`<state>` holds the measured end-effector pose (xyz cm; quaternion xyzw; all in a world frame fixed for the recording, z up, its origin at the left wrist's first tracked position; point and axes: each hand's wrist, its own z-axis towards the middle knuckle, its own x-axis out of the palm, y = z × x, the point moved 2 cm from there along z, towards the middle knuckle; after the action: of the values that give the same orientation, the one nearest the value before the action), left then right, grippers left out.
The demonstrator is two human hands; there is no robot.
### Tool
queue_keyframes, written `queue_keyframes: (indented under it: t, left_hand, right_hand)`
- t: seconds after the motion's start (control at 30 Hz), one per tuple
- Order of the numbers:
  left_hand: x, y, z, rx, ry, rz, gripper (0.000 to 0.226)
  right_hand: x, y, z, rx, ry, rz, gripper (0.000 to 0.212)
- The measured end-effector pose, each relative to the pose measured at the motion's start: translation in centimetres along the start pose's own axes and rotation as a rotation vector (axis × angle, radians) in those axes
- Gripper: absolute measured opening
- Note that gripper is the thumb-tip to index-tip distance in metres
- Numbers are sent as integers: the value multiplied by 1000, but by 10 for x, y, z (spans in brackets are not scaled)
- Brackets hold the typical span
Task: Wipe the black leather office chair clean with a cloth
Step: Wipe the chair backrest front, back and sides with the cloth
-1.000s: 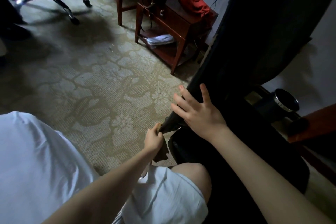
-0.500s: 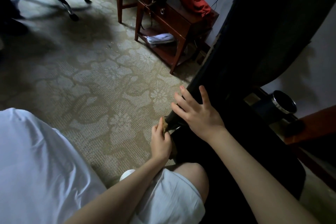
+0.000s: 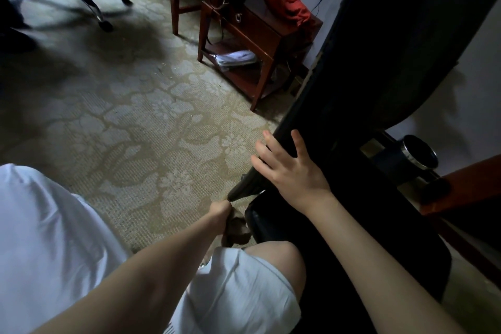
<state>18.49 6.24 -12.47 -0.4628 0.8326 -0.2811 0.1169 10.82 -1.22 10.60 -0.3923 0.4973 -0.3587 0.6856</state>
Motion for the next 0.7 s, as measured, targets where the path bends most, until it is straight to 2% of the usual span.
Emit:
queue_keyframes:
  t: [0.1,0.2,0.3,0.43,0.57,0.7]
  left_hand:
    - [7,-5,-7,-21,-45,-112,28]
    - [7,-20,-36,44,-56,-141,27]
    - [4,-29,-49,138,-17,-62,31]
    - [-3,-45,-69,242,73,63,33]
    - [-10,-64,-93,351,206,173,28]
    - [-10,-88,-134,401,352,43,34]
  right_hand:
    - [-1,0,-1,-2,13,5,40]
    - [2,0,0,18,-8,22,42]
    - [2,0,1,33,2,8,50]
    - [-5,-4,2,-7,103,17,38]
    - [-9,-8,4,-6,175,32,58]
    - [-16,-11,6,39,177,161,75]
